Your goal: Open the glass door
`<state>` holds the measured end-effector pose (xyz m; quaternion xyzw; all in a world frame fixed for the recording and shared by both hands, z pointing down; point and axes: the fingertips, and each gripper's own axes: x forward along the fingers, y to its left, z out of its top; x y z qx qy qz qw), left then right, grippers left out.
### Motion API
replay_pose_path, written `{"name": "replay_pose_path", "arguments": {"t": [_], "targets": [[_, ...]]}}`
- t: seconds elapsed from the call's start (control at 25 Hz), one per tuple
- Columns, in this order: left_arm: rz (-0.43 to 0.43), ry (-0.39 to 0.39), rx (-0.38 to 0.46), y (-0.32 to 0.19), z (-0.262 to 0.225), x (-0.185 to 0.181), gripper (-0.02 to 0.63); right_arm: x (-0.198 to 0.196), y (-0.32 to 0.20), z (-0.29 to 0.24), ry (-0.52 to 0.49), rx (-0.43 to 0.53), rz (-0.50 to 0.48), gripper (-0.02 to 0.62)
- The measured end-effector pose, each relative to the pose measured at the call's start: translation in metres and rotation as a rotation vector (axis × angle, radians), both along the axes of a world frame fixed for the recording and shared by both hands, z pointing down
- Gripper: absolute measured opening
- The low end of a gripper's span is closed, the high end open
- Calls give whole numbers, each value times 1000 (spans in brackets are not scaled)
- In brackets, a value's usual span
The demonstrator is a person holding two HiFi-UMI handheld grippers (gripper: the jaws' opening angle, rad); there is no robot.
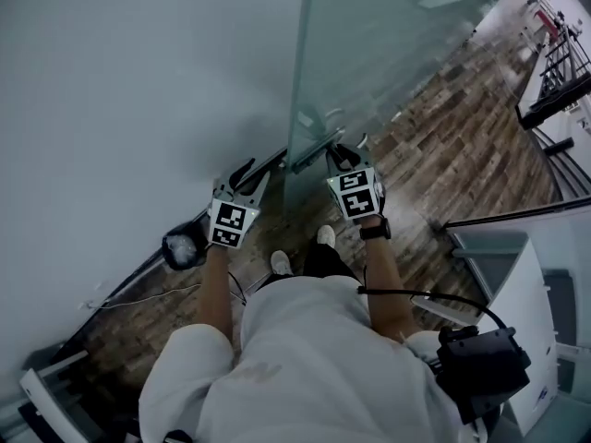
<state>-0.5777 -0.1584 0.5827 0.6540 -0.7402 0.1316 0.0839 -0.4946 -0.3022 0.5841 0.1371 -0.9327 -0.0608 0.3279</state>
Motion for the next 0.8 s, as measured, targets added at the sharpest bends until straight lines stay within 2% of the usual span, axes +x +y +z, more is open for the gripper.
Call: {"name": "replay_pose_path", "arguments": {"t": [0.2, 0.36, 0.68, 0.8], "targets": [[-106, 12, 47, 24, -11, -3, 74, -25, 22, -4, 1, 1, -43, 77], [-189, 57, 61, 32, -12, -2, 23, -41, 26, -4, 24, 27, -98, 77], [-274, 75, 74, 27, -12, -35, 15, -93, 24, -2, 42, 38, -150, 80], [-320, 92, 99, 24, -16, -48, 3, -115, 18, -2, 68, 71, -168, 84]]}}
